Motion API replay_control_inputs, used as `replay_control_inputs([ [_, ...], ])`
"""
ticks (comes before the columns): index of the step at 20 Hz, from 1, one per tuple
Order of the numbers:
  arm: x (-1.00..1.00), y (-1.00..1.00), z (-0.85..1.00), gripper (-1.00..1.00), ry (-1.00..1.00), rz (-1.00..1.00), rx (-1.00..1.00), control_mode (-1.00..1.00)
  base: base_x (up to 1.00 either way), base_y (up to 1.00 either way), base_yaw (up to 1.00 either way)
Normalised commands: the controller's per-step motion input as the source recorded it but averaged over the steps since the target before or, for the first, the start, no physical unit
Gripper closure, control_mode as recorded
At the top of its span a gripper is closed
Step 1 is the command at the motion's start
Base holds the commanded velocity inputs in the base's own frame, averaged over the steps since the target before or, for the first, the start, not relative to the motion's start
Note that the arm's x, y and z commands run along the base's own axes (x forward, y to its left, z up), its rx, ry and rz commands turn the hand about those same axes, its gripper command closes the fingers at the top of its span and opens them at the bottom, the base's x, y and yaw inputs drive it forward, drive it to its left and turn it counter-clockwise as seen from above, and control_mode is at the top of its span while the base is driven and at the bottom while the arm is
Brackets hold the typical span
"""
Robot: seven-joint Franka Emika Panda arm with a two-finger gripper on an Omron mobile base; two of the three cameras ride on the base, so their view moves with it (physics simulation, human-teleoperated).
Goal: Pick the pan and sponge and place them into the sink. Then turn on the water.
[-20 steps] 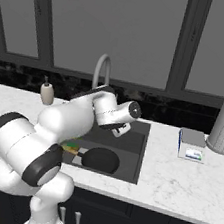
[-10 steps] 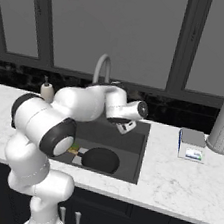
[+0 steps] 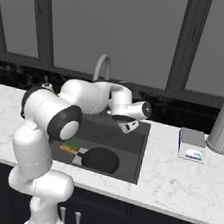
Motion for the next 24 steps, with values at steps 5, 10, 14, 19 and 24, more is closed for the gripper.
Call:
replay_control_inputs([
  [5,0.34,0.0,-0.14,-1.0,-0.01,0.05,0.02,-1.0,0.0,0.0,0.0],
  [10,0.36,0.0,-0.11,-1.0,-0.05,0.04,0.0,-1.0,0.0,0.0,0.0],
  [14,0.4,0.01,-0.19,-1.0,-0.13,0.0,0.01,-1.0,0.0,0.0,0.0],
  [19,0.35,0.06,-0.17,-1.0,-0.15,0.0,0.01,-1.0,0.0,0.0,0.0],
  [24,0.22,0.08,-0.01,-1.0,-0.02,0.0,0.02,-1.0,0.0,0.0,0.0],
])
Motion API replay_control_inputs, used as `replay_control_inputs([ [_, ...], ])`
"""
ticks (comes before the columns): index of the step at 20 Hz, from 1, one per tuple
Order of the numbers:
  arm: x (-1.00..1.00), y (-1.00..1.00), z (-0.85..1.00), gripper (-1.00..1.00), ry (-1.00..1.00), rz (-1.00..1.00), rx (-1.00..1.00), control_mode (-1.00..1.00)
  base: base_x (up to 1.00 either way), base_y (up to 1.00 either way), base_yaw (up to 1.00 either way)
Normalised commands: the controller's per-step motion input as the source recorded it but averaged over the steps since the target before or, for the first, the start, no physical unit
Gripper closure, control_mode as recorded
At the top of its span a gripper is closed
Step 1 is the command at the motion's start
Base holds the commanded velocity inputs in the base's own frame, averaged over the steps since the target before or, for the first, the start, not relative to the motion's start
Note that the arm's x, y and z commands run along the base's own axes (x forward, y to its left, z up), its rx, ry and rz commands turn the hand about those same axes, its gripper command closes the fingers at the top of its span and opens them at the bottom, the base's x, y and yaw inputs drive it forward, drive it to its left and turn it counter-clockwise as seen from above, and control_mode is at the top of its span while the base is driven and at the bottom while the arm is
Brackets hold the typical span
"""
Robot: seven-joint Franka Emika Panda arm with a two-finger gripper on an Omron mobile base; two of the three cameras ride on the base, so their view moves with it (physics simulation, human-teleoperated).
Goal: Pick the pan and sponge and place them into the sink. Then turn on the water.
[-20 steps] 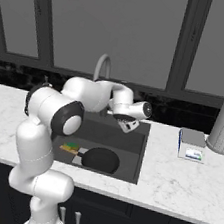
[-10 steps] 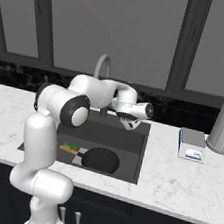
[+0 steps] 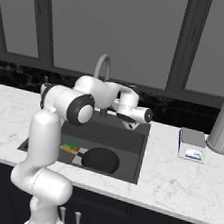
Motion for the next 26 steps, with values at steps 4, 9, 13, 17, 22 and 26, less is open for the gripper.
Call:
replay_control_inputs([
  [4,0.28,0.03,0.0,-1.0,0.0,0.0,0.0,-1.0,0.0,0.0,0.0],
  [9,0.3,0.04,-0.01,-1.0,0.0,0.0,0.01,-1.0,0.0,0.0,0.0],
  [13,0.22,0.04,-0.08,-1.0,0.0,0.0,0.0,-1.0,0.0,0.0,0.0],
  [17,0.16,0.04,-0.08,-1.0,0.0,0.0,0.02,-1.0,0.0,0.0,0.0],
  [22,0.15,0.05,-0.06,-1.0,0.0,0.0,0.02,-1.0,0.0,0.0,0.0],
  [26,0.26,0.12,-0.07,-1.0,0.0,0.0,0.02,-1.0,0.0,0.0,0.0],
])
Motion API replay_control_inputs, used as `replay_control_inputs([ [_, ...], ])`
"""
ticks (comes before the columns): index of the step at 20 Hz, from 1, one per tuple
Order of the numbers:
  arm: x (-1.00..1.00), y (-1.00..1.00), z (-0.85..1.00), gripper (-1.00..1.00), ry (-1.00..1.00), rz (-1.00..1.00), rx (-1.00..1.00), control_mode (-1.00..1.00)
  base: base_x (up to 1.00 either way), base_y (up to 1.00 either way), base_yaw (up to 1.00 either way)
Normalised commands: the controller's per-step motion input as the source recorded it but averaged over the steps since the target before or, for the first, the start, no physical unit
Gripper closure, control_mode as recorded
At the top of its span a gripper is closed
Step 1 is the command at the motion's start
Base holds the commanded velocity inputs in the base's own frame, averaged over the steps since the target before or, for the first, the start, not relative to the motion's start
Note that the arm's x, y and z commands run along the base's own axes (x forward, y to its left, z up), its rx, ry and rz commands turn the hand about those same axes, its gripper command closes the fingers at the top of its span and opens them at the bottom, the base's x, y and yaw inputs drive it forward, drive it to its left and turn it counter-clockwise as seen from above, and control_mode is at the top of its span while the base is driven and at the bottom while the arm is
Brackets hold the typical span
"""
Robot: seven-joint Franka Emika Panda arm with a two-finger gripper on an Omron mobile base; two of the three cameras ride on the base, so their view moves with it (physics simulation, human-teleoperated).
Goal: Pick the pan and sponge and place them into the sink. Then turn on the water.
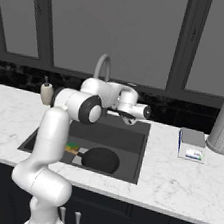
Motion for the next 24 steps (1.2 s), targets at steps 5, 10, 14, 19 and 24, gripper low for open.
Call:
replay_control_inputs([
  [5,0.29,0.06,-0.1,-1.0,0.0,0.0,0.02,-1.0,0.0,0.0,0.0],
  [10,0.29,0.0,-0.16,-1.0,0.0,0.0,0.02,-1.0,0.0,0.0,0.0],
  [14,0.22,0.0,-0.17,-1.0,0.0,0.0,0.02,-1.0,0.0,0.0,0.0],
  [19,0.15,0.12,-0.04,-1.0,-0.01,0.0,0.05,-1.0,0.0,0.0,0.0],
  [24,0.32,0.1,-0.06,-1.0,0.0,0.0,0.02,-1.0,0.0,0.0,0.0],
])
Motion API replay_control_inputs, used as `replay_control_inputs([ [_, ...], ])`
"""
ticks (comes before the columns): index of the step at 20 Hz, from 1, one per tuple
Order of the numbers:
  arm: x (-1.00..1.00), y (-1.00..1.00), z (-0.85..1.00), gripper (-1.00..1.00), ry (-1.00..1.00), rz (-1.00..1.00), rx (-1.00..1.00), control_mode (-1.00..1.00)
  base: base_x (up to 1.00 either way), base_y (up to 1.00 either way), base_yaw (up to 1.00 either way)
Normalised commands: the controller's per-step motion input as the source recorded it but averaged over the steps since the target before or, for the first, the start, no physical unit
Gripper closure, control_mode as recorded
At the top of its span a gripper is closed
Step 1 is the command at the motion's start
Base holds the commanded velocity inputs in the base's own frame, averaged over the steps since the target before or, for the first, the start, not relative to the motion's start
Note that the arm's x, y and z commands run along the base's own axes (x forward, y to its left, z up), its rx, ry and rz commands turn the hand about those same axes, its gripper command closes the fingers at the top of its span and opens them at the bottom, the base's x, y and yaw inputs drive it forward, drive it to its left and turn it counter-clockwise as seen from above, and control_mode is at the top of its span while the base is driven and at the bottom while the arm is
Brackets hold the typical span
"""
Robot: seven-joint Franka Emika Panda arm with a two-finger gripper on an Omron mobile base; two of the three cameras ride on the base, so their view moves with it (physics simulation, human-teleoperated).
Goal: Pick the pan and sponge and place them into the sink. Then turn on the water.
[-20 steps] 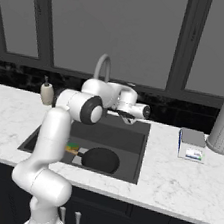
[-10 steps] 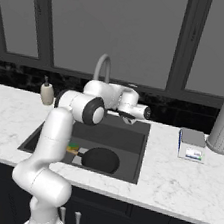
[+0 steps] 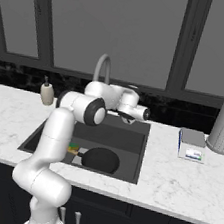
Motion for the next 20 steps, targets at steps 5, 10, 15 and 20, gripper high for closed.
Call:
replay_control_inputs([
  [5,0.33,0.0,-0.13,1.0,0.0,0.0,0.04,-1.0,0.0,0.0,0.0],
  [10,0.12,-0.02,-0.02,1.0,0.01,0.0,0.03,-1.0,0.0,0.0,0.0],
  [15,0.0,0.0,-0.01,1.0,0.0,0.0,0.01,-1.0,0.0,0.0,0.0],
  [20,0.02,-0.09,-0.12,1.0,0.0,-0.05,0.19,-1.0,0.0,0.0,0.0],
])
